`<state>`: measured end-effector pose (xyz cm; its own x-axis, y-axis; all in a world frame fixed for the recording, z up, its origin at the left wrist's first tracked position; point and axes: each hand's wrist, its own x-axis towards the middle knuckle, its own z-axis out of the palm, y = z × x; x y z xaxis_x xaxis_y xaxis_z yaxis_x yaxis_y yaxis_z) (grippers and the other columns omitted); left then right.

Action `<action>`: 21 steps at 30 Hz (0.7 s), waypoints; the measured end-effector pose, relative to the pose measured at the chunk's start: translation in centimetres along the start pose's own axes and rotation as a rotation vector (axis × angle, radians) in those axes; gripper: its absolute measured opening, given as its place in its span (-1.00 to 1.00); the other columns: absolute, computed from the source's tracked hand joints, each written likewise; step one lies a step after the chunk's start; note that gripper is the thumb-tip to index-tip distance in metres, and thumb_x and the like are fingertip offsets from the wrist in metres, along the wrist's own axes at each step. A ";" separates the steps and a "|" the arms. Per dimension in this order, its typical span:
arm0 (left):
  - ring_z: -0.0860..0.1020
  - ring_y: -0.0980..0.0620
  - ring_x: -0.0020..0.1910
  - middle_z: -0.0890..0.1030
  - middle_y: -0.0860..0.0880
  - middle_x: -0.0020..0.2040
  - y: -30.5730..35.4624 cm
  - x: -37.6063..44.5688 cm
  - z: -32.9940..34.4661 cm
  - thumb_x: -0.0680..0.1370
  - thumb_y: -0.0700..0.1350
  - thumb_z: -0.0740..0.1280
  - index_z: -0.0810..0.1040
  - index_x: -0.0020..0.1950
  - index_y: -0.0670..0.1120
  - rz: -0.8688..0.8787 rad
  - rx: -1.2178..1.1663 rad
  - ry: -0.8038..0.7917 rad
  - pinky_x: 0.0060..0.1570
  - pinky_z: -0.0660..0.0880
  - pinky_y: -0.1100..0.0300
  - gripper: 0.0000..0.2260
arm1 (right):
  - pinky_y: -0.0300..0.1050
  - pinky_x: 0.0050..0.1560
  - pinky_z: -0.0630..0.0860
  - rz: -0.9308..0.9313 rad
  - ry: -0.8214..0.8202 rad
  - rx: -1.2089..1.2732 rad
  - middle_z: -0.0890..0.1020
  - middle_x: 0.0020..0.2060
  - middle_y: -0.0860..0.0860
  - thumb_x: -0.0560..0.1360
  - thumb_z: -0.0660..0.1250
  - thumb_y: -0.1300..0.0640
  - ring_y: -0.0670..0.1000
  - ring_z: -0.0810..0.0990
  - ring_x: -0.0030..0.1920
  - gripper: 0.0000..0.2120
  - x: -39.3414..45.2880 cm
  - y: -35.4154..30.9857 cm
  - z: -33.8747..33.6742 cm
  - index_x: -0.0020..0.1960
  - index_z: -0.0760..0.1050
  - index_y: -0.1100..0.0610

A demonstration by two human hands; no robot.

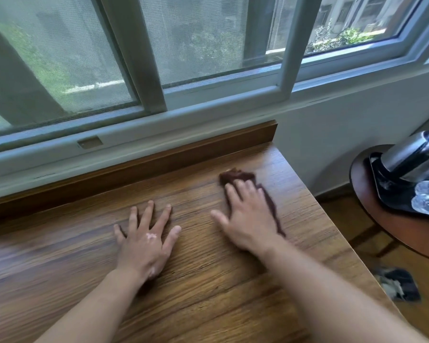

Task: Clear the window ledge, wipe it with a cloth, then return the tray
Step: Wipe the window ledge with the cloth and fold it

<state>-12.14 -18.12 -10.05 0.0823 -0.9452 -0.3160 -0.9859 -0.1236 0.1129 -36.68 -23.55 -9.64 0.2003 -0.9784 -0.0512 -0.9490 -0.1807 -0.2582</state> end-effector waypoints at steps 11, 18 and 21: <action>-0.12 -0.03 0.64 -0.07 0.14 0.67 -1.5 0.0 0.8 0.39 0.49 -0.49 -0.04 0.58 0.40 0.059 0.009 0.120 0.52 -0.14 -0.20 -0.22 | 0.35 0.50 0.15 -0.286 0.050 -0.014 0.37 0.49 -0.02 0.55 0.10 -0.34 0.08 0.27 0.54 -0.36 -7.6 -5.2 3.8 0.52 0.32 -0.04; -0.16 -0.03 0.64 -0.16 0.14 0.65 -1.8 0.1 1.1 0.44 0.48 -0.44 -0.15 0.56 0.41 0.074 0.038 0.120 0.53 -0.16 -0.21 -0.32 | 0.37 0.50 -0.08 0.124 0.041 -0.057 0.27 0.56 -0.06 0.50 -0.19 -0.44 0.02 0.17 0.58 -0.22 -2.4 6.1 -1.1 0.57 0.24 -0.09; -0.14 -0.04 0.64 -0.13 0.13 0.66 -1.9 0.0 1.2 0.43 0.49 -0.45 -0.14 0.57 0.39 0.076 0.026 0.122 0.53 -0.15 -0.22 -0.29 | 0.40 0.51 -0.05 0.258 0.068 -0.102 0.26 0.55 -0.08 0.56 -0.16 -0.43 -0.02 0.16 0.57 -0.27 -2.8 10.6 -2.9 0.57 0.24 -0.07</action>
<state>-10.40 -17.50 -11.38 0.0225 -0.9814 -0.1907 -0.9932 -0.0437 0.1075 -48.05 -23.03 -9.45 -0.0650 -0.9972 -0.0366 -0.9868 0.0696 -0.1460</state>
